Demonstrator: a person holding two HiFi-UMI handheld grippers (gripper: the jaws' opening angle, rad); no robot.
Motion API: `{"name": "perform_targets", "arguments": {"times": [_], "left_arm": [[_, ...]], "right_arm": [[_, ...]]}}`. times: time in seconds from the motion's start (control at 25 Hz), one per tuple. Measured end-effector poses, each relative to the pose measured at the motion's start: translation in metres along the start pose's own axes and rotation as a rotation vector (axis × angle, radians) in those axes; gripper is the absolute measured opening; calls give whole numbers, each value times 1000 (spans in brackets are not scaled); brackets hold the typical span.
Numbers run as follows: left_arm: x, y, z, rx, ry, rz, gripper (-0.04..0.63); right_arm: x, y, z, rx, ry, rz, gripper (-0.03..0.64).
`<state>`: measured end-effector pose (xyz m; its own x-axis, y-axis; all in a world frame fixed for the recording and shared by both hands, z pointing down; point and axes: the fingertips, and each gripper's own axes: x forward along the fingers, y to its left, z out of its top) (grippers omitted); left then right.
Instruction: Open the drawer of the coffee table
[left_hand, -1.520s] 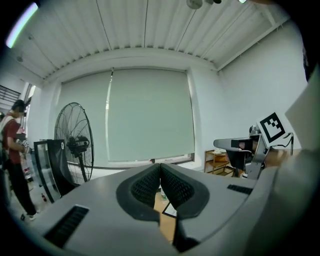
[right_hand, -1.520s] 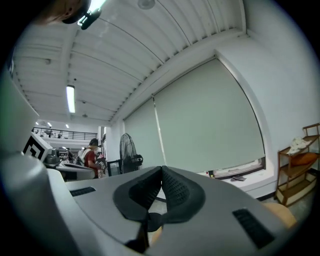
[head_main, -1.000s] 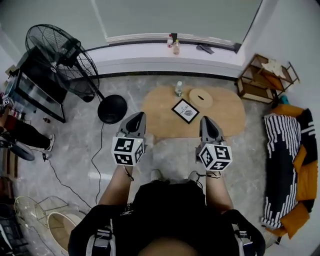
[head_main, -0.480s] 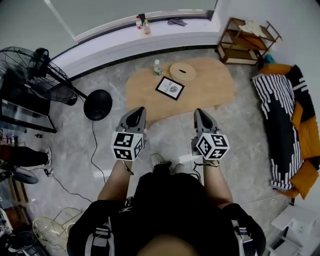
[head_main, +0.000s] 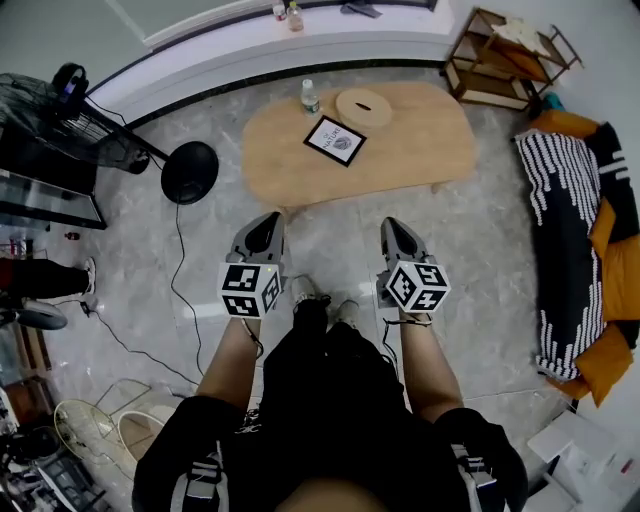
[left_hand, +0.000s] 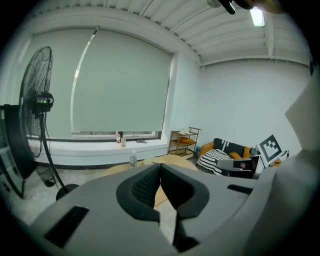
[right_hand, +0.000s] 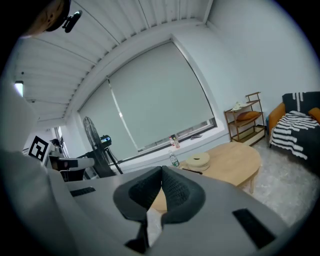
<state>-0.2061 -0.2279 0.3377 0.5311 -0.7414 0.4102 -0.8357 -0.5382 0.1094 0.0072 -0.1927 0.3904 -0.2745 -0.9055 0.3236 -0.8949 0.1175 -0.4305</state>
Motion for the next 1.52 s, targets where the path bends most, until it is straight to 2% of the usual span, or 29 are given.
{"name": "perform_targets", "arguments": {"times": [0.24, 0.4, 0.68, 0.84, 0.88, 0.92, 0.96, 1.04, 1.2, 1.36, 1.52], "left_arm": [[-2, 10, -60, -22, 71, 44, 21], [15, 30, -97, -23, 97, 62, 21], [73, 77, -194, -3, 57, 76, 21], [108, 98, -272, 5, 31, 50, 26], [118, 103, -293, 4, 29, 39, 42], [129, 107, -312, 5, 26, 29, 113], [140, 111, -331, 11, 23, 22, 171], [161, 119, -366, 37, 12, 15, 200], [191, 141, -423, 68, -33, 38, 206], [211, 161, -453, 56, -79, 58, 209], [230, 180, -474, 28, -55, 75, 233]], "right_arm": [[21, -14, -49, 64, 32, 16, 15], [39, -26, -83, 79, 43, 19, 15], [103, -78, -184, 97, 21, 34, 17], [143, -108, -251, 128, -40, 106, 13], [155, -115, -267, 144, -47, 135, 108], [167, -124, -283, 158, -52, 158, 153], [179, -134, -299, 168, -59, 173, 156], [202, -157, -327, 174, -78, 185, 183], [240, -199, -367, 159, -122, 190, 258], [266, -234, -388, 201, -167, 190, 308], [285, -264, -409, 272, -161, 170, 333]]}}
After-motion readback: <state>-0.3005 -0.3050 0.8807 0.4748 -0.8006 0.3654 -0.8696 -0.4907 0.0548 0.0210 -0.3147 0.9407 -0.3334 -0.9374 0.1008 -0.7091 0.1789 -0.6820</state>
